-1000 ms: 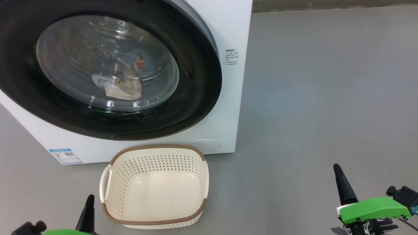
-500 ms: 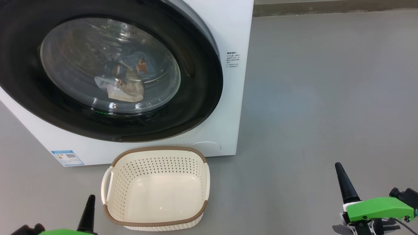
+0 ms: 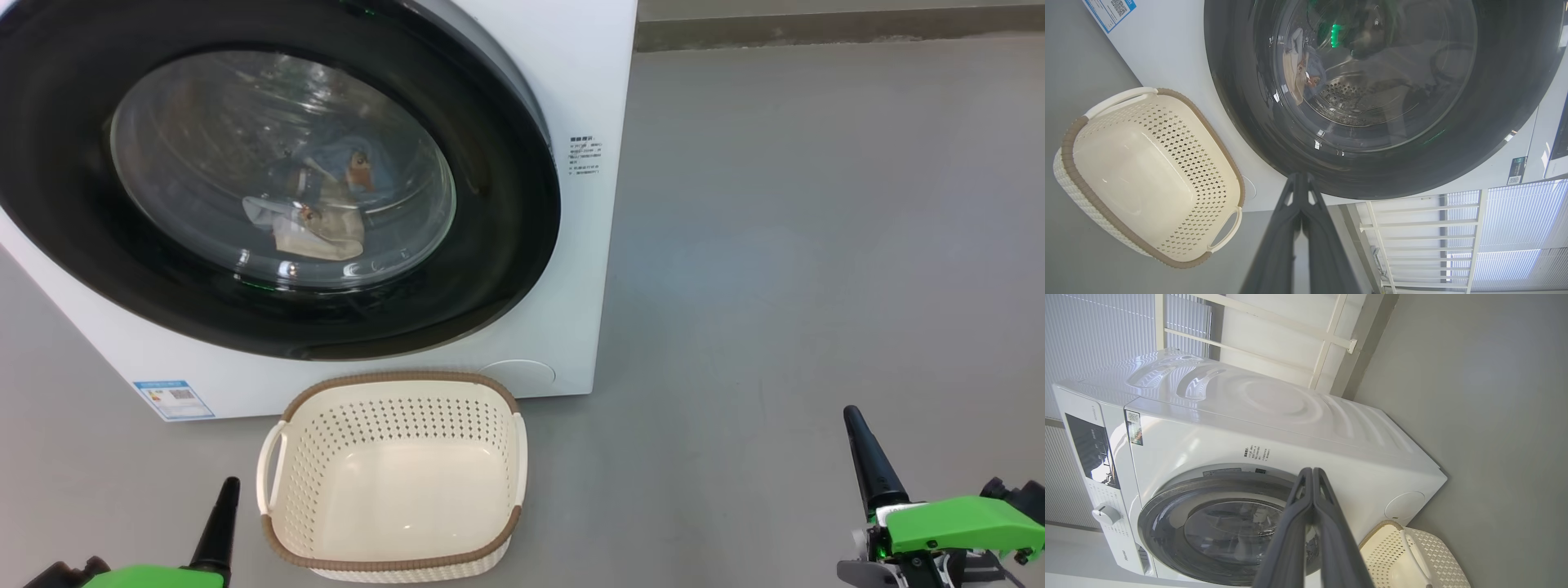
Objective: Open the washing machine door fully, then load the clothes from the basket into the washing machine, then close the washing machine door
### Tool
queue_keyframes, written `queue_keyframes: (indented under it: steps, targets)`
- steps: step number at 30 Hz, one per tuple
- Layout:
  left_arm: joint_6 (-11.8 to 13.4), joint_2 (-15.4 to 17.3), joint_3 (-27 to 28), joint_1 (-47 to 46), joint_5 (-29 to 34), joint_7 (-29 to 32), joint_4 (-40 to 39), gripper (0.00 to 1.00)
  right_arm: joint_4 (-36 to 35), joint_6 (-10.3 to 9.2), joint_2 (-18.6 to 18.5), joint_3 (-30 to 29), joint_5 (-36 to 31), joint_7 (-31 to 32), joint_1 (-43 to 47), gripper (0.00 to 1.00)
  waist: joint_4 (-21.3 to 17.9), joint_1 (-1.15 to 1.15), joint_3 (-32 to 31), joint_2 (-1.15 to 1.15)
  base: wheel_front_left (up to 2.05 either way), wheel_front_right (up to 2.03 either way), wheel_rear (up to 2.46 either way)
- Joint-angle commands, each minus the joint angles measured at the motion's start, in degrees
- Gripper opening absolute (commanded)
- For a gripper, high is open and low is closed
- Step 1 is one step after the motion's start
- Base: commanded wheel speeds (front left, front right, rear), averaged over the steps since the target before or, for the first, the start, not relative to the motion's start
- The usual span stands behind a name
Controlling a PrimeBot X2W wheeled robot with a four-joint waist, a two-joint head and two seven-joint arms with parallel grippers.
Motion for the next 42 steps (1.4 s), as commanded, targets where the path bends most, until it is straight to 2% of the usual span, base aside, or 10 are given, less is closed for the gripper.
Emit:
queue_keyframes:
  steps: [1,24,42]
  targets:
    - [-0.08,0.65,1.88,-2.62,-1.31,0.39,-1.60,0.00,-1.73,-0.04,-0.02,0.79,1.48,0.42,-0.50,0.00,0.02,0.00,-0.04,0.00,0.00,0.00,0.00]
    - [-0.10,-0.22,3.66,-3.81,-15.41,4.38,-1.88,0.00,-3.36,-0.06,0.47,-0.36,15.68,4.49,-0.29,0.00,0.48,0.00,-1.31,0.00,0.00,0.00,0.00]
    - [-0.10,-0.33,3.81,-3.82,-15.34,4.51,-1.90,0.00,-3.37,-0.06,0.48,-0.38,15.72,4.52,-0.29,0.00,0.48,0.00,-1.32,0.00,0.00,0.00,0.00]
